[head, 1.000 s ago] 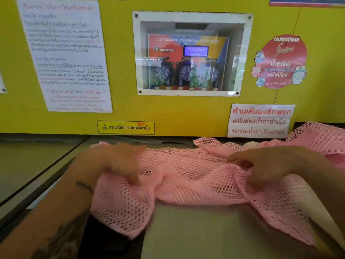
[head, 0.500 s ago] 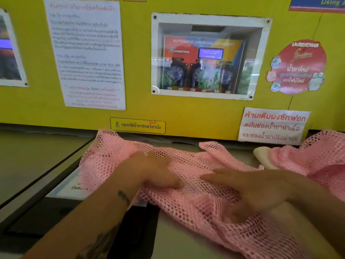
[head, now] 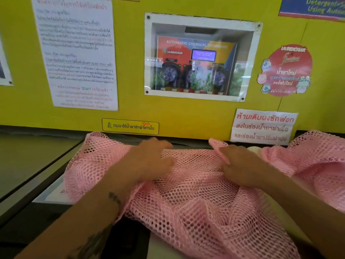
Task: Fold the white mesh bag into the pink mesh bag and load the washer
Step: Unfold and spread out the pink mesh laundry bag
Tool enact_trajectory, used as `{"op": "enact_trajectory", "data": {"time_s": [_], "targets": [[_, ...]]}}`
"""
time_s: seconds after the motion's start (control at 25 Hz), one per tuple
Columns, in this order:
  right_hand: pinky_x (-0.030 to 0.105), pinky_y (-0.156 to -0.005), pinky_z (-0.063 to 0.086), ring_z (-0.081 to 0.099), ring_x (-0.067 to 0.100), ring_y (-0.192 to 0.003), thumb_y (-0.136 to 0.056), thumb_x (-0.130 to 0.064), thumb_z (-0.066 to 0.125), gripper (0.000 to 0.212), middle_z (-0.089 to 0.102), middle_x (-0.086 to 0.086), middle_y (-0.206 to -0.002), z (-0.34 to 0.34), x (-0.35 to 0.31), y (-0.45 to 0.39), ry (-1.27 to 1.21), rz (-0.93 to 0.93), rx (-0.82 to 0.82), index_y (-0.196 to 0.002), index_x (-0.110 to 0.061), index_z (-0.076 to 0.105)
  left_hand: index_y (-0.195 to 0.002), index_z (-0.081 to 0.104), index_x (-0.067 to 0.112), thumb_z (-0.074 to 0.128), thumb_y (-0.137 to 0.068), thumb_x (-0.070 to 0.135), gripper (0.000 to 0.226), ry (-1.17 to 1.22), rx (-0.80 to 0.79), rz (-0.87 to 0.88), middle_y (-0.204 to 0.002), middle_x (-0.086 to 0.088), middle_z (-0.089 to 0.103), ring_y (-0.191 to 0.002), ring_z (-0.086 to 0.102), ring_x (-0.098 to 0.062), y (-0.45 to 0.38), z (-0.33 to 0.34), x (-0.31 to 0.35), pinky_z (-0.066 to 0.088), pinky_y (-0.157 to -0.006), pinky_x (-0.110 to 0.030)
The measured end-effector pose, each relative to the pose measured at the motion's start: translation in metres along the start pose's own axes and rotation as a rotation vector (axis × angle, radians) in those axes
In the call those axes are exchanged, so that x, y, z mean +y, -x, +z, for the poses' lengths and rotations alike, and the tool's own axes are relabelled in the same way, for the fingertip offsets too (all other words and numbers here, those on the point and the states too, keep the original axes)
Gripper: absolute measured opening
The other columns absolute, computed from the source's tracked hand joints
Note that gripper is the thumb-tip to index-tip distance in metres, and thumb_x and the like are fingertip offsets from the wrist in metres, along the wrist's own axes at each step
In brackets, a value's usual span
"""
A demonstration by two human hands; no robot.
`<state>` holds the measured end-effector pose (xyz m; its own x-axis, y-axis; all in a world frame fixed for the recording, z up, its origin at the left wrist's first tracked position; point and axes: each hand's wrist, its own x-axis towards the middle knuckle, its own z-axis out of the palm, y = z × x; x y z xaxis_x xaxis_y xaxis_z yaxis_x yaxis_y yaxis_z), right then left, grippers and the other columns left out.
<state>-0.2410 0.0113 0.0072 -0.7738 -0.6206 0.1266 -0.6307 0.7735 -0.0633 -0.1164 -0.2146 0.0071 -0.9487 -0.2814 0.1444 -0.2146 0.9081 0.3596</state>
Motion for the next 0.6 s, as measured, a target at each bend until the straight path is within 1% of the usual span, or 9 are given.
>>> {"op": "enact_trajectory", "data": {"time_s": [0.08,0.12,0.24,0.32,0.36,0.44,0.52,0.56,0.6], "targets": [[0.044,-0.097,0.045,0.056,0.023,-0.109,-0.089,-0.044,0.046,0.044,0.059,0.005,-0.126,0.001,0.003,-0.002,-0.026,-0.01,-0.154,-0.12,-0.015,0.059,-0.149,0.018,0.045,0.039,-0.072,0.084,0.088,-0.172,-0.313,-0.025,-0.164,0.003,0.006,-0.15,0.006,-0.027,-0.007,0.018,-0.004,0.007,-0.117,-0.062],[0.044,-0.094,0.047,0.056,0.022,-0.103,-0.087,-0.047,0.043,0.044,0.061,0.005,-0.119,0.0,0.005,-0.001,0.031,0.052,-0.196,-0.113,-0.017,0.06,-0.151,0.012,0.044,0.038,-0.069,0.087,0.096,-0.211,-0.374,-0.068,-0.165,0.003,-0.001,-0.15,-0.003,-0.028,-0.012,0.018,-0.009,0.003,-0.117,-0.062],[0.046,-0.097,0.044,0.052,0.025,-0.11,-0.082,-0.039,0.046,0.048,0.057,0.007,-0.124,-0.003,0.014,0.003,0.266,0.235,0.057,-0.125,-0.019,0.051,-0.152,0.007,0.04,0.046,-0.064,0.088,0.107,-0.194,-0.379,-0.132,-0.165,-0.002,-0.002,-0.15,-0.004,-0.031,-0.02,0.009,-0.022,0.006,-0.119,-0.059],[0.048,-0.105,0.037,0.045,0.027,-0.124,-0.086,-0.039,0.048,0.053,0.049,0.005,-0.139,-0.004,0.005,0.004,0.26,0.104,0.227,-0.136,-0.021,0.044,-0.153,0.014,0.036,0.055,-0.067,0.081,0.106,-0.131,-0.35,-0.114,-0.165,-0.002,0.005,-0.15,0.006,-0.029,-0.017,0.004,-0.024,0.011,-0.12,-0.053],[0.049,-0.109,0.033,0.04,0.025,-0.131,-0.09,-0.044,0.048,0.055,0.044,0.002,-0.146,-0.004,-0.003,0.006,0.169,-0.002,0.22,-0.141,-0.026,0.042,-0.152,0.019,0.033,0.06,-0.07,0.075,0.102,-0.096,-0.318,-0.099,-0.164,-0.001,0.011,-0.149,0.013,-0.027,-0.015,0.003,-0.023,0.015,-0.12,-0.048],[0.049,-0.116,0.022,0.027,0.019,-0.142,-0.092,-0.059,0.046,0.062,0.031,-0.005,-0.157,-0.009,-0.016,0.013,-0.091,-0.173,-0.043,-0.147,-0.036,0.034,-0.151,0.026,0.031,0.065,-0.075,0.064,0.091,-0.062,-0.215,-0.079,-0.162,0.0,0.018,-0.146,0.023,-0.025,-0.011,-0.003,-0.022,0.022,-0.119,-0.045],[0.048,-0.12,0.014,0.014,0.015,-0.148,-0.081,-0.079,0.037,0.082,0.015,-0.009,-0.163,-0.009,-0.016,0.017,-0.112,-0.196,-0.431,-0.152,-0.043,0.018,-0.148,0.031,0.033,0.065,-0.081,0.052,0.077,-0.003,-0.103,-0.069,-0.161,0.002,0.023,-0.145,0.027,-0.023,-0.002,-0.016,-0.016,0.025,-0.117,-0.042],[0.048,-0.12,0.012,0.012,0.016,-0.149,-0.073,-0.087,0.029,0.092,0.01,-0.007,-0.164,-0.008,-0.012,0.018,-0.018,-0.181,-0.475,-0.152,-0.045,0.013,-0.147,0.035,0.033,0.064,-0.084,0.048,0.07,0.041,-0.055,-0.056,-0.159,0.003,0.027,-0.143,0.029,-0.022,0.003,-0.023,-0.013,0.026,-0.114,-0.04],[0.049,-0.12,0.014,0.013,0.019,-0.149,-0.068,-0.092,0.022,0.098,0.011,-0.004,-0.164,-0.007,-0.007,0.018,0.069,-0.16,-0.398,-0.152,-0.043,0.012,-0.144,0.038,0.033,0.063,-0.087,0.045,0.064,0.079,-0.027,-0.033,-0.156,0.004,0.032,-0.14,0.033,-0.021,0.009,-0.031,-0.009,0.029,-0.11,-0.037]]}}
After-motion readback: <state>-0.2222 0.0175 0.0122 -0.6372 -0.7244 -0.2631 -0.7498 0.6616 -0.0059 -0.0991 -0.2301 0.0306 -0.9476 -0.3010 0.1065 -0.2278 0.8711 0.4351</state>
